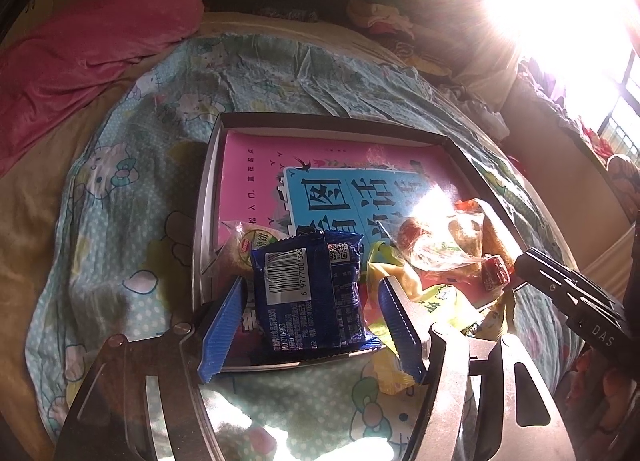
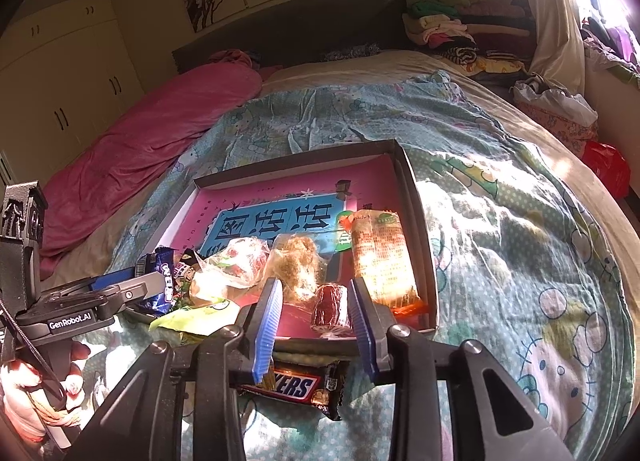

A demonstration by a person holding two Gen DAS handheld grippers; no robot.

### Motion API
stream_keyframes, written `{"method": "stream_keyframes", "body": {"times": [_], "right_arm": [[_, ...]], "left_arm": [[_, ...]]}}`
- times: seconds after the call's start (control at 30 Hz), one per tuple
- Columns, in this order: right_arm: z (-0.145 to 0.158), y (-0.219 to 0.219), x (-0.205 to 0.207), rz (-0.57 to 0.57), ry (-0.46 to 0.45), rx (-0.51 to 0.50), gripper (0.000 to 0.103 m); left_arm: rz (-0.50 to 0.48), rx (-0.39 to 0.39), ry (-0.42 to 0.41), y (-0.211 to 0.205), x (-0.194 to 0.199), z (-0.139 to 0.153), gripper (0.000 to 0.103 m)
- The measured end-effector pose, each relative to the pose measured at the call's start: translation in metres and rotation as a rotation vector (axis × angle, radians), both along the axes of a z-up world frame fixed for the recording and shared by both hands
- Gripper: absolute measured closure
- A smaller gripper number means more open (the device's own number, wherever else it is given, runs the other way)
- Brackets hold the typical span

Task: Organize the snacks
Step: 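Withdraw both grippers from the box toward the yellow bar and Snickers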

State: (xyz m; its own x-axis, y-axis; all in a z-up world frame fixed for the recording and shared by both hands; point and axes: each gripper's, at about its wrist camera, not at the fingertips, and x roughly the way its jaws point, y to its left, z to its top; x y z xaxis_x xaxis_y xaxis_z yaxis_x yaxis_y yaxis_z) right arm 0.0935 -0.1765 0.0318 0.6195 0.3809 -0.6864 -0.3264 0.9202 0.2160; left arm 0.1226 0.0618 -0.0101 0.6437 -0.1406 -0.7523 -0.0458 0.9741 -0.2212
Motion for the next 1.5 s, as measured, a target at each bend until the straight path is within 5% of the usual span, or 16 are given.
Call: {"method": "stream_keyframes", "body": {"times": [0.8,1.5], "right_arm": [[0.008,0.000,-0.001,-0.014,-0.023,0.002,0.050],[0.026,-0.001,-0.012,-0.019,-0.087,-0.003,0.036]], "left_arm": [[0.051,0.020,-0.058,0.010,-0.013,0.023,0.022],[-0.002,0.044,-0.091,-0.008,-0.033,0.042,0.022]]}}
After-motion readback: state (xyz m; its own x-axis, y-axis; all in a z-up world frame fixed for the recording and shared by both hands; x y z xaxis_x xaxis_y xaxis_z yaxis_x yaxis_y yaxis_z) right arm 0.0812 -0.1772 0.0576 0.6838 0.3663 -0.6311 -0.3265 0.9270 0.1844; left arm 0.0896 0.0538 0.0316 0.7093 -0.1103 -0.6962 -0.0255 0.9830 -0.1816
